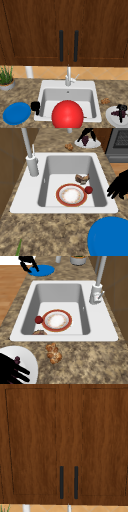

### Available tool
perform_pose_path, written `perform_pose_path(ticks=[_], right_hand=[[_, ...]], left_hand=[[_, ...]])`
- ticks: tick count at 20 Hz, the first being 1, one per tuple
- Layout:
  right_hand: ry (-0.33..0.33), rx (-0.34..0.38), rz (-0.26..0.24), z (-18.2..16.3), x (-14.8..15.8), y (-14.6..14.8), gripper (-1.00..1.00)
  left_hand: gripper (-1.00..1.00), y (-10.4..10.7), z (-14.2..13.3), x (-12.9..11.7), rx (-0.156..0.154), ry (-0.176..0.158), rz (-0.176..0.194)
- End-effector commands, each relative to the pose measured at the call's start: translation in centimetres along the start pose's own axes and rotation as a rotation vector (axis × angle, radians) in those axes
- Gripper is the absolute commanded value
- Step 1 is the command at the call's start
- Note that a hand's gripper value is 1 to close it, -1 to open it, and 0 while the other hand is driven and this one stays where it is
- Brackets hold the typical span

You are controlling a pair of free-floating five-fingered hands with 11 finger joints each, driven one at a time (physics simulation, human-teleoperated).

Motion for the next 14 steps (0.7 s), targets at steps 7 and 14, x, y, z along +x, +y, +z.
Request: perform_pose_path(ticks=[7, 14], right_hand=[[-0.082, -0.223, -0.029, -5.2, -3.0, 0.9, -1.0], [-0.105, -0.385, -0.112, -1.8, -3.3, 3.0, 1.0]], left_hand=[[0.0, 0.0, 0.0, 0.0, 0.0, 0.0, 0.0], [0.0, 0.0, 0.0, 0.0, 0.0, 0.0, 0.0]])
